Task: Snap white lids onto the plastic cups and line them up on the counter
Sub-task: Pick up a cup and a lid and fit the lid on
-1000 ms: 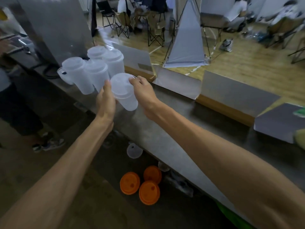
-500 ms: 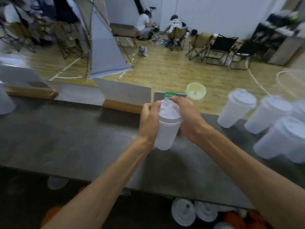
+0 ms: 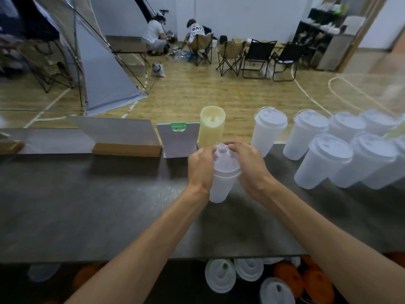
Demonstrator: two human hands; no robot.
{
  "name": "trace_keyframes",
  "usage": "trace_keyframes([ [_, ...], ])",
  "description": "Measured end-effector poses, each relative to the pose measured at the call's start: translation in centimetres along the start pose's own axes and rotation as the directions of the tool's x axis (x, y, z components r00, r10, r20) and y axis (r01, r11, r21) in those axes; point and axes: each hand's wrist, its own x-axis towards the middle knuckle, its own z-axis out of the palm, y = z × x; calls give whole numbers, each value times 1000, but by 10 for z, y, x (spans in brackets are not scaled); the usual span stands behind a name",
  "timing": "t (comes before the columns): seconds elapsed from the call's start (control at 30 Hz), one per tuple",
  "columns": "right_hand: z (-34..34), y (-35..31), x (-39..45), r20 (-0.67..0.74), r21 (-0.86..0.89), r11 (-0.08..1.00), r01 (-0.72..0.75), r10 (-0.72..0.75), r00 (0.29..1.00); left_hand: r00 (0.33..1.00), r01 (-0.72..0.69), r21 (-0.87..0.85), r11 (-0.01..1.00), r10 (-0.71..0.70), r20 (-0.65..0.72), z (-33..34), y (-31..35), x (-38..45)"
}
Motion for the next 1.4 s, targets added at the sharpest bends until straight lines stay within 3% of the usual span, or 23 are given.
trace_keyframes([
  [0.23, -2, -5, 2, 11, 95, 991, -96, 96, 995, 999, -35, 42, 998, 35, 5, 5, -6, 2],
  [0.9, -22, 11, -23, 91, 208, 975, -74, 56, 994, 997, -79, 62, 995, 79, 2, 3, -12, 7],
  [1.07, -31, 23, -36, 206, 206, 978, -9, -35, 978, 996, -87, 7, 996, 87, 13, 4, -13, 7],
  [1.4, -29, 37, -32, 164, 139, 979, 149, -171, 971, 991, -131, 12, 991, 131, -16, 6, -15, 9],
])
